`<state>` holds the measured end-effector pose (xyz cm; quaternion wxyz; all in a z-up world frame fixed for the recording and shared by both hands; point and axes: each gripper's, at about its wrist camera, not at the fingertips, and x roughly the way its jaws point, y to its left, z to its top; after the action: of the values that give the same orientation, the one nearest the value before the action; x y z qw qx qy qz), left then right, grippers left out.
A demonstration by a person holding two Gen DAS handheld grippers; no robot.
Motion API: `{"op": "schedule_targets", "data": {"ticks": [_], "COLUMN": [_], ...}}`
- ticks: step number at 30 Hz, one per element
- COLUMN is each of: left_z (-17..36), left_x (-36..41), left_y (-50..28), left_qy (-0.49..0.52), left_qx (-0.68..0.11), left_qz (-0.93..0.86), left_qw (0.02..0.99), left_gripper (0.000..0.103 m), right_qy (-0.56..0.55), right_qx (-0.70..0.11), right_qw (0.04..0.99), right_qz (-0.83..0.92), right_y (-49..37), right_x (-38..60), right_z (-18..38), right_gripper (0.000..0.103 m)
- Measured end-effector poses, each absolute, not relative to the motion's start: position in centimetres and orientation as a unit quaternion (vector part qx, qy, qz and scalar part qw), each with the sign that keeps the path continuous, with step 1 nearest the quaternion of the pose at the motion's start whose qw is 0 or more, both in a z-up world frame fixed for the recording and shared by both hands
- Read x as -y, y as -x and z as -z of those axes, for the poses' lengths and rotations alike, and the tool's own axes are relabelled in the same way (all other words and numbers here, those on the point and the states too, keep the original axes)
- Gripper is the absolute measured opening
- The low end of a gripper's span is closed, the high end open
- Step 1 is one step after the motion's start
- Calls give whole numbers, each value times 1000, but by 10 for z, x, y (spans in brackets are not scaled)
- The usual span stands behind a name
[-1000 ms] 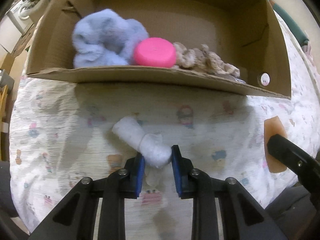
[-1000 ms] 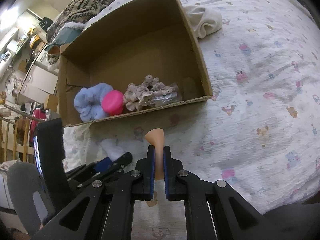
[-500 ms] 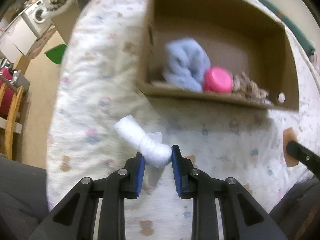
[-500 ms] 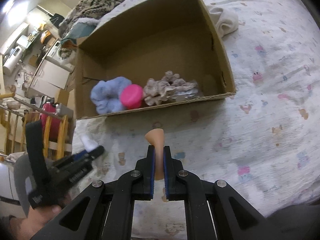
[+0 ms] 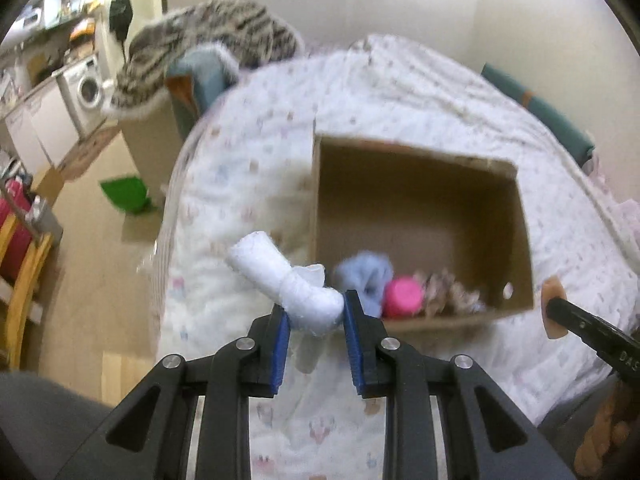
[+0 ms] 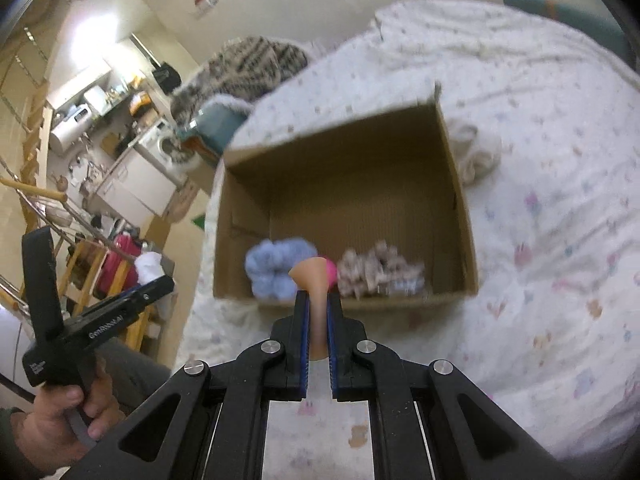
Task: Organize soft objects
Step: 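Carry the white sock and peach cylinder over the box with both tools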
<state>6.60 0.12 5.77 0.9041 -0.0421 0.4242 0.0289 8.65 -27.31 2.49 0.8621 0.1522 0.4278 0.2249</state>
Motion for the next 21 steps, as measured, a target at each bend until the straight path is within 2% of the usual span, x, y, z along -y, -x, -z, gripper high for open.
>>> {"op": "schedule_targets", "data": {"ticks": [6,13,18,21], "left_z": [-79,-74,-54,-32], "left_x": [7,18,32,35], "left_y": [-83,-117,-135,-139], "left_qy": [28,34,31,70], "left_qx": [-394,-394,-403,-435], "left_qz": [-9,17,47,102], "left_qw": [919,918,913,892], "left_gripper": [23,23,23,23], "right_qy": [-164,-152,-178,-185], "right_qx": [-401,-408,-408,-422], "right_qw": [871,875,870,866], "right_qz": [-232,-213,-211,-195], "right_y": [-108,-136,-148,-151], "right_x": [279,276,283,288], "right_z": [-41,-39,-23,-3], "right_gripper": [9,9,9,9]}}
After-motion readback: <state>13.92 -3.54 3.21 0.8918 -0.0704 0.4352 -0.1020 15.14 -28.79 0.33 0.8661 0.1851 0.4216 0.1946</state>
